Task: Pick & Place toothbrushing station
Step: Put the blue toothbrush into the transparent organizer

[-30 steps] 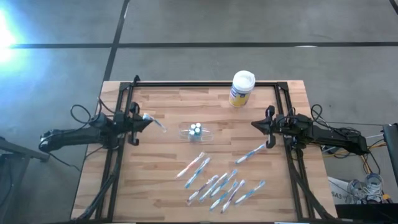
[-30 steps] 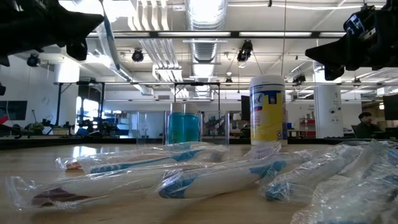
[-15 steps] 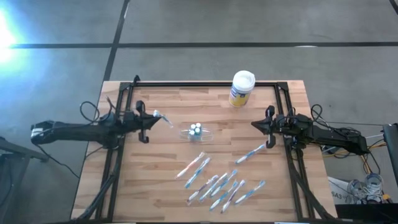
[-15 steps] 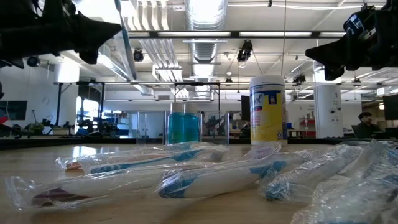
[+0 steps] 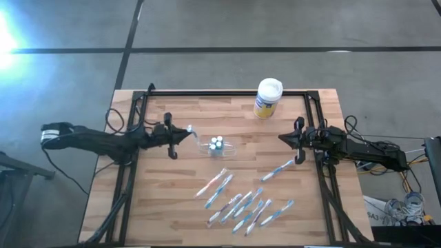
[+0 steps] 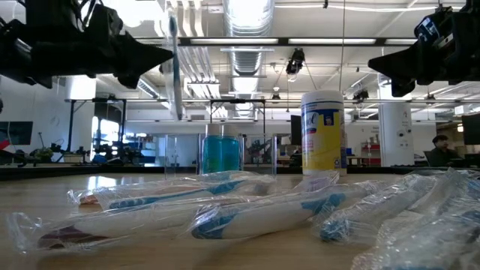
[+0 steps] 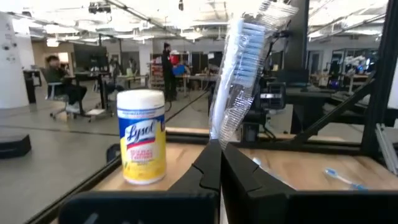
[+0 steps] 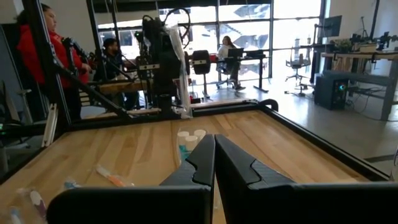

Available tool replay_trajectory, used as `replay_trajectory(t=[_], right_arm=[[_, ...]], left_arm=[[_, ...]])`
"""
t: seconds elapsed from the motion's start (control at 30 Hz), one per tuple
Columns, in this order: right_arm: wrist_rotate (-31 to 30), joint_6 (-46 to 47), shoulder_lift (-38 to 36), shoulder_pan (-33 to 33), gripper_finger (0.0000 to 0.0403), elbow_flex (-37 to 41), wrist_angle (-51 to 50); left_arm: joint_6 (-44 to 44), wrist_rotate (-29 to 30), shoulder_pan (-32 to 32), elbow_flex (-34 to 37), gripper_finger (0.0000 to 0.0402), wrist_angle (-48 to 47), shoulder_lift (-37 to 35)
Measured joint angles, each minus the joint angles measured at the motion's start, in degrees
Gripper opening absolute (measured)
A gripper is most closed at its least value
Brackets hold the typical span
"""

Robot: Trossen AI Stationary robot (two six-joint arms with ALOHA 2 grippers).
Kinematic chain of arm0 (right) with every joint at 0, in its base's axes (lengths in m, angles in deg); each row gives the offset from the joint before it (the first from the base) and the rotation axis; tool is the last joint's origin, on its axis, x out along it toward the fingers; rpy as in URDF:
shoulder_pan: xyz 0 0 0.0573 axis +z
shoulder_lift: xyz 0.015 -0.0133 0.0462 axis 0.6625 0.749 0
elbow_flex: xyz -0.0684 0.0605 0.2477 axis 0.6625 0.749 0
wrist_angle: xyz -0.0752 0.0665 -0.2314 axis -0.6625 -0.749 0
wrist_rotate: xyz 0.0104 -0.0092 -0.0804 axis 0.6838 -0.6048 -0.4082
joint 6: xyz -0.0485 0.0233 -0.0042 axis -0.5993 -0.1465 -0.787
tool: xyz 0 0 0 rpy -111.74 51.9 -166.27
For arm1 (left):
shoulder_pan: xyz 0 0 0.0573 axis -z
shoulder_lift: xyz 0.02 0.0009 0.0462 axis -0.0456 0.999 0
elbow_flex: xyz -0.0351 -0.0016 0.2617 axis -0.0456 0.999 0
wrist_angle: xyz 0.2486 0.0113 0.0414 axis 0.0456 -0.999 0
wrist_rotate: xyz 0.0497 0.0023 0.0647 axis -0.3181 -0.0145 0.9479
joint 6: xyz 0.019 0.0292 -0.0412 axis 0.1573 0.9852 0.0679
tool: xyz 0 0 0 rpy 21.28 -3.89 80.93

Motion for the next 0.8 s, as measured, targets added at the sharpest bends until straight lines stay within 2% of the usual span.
replay_trajectory(t=[0.53, 0.8], right_arm=[[0.04, -0.03, 0.02, 0.0, 0.0008, 0.0, 0.0], [0.04, 0.01, 0.0, -0.01, 0.0008, 0.0, 0.0]], left_arm=[[-0.13, 0.01, -0.02, -4.64, 0.0, 0.52, 13.6], [-0.15, 2.11, -0.04, -6.15, 0.0, 0.24, 20.76]])
